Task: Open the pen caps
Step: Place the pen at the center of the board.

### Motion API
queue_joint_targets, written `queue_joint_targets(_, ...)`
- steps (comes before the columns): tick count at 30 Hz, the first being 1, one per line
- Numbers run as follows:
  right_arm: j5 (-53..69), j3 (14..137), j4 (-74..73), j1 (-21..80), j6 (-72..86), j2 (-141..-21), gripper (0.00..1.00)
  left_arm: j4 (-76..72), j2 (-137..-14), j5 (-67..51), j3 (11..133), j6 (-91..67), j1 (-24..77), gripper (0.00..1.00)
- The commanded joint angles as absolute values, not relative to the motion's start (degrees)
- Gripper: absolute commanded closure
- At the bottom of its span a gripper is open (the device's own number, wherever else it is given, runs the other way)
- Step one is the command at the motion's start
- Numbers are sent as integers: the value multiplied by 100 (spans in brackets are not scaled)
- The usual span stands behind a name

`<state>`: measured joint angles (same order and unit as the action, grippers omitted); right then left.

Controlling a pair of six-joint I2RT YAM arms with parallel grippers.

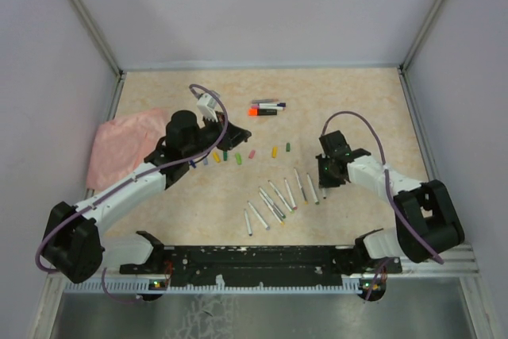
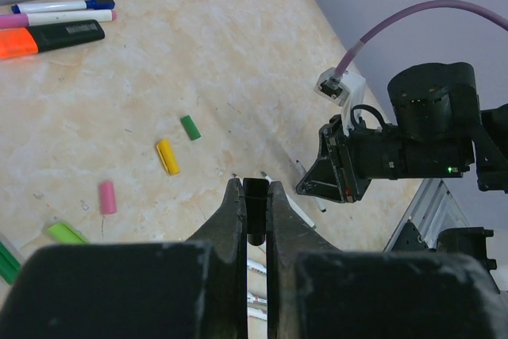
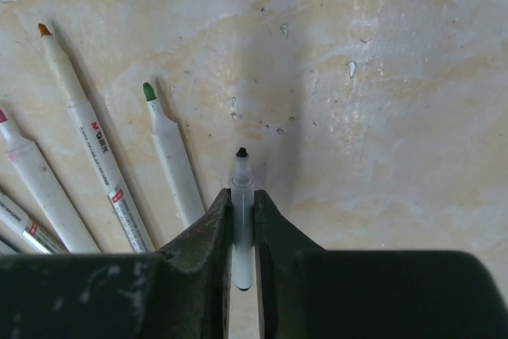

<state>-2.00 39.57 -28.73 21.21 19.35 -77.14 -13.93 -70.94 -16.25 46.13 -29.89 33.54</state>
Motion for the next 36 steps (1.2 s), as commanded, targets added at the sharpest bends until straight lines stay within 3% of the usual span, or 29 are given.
queue_joint_targets(1, -218, 4203, -2656, 2082, 1819, -7810, 83, -1365, -7067, -1769, 4769, -2935, 3283, 100)
queue_joint_targets(9, -124, 4133, -2526, 2084, 1834, -7901, 74, -1403, -7098, -1842, 4715, -2974, 3261, 99)
queue_joint_targets(36, 151, 3876, -2099, 2083, 2203, -6331, 72, -1359, -7927, -2650, 4936, -3581, 3362, 100)
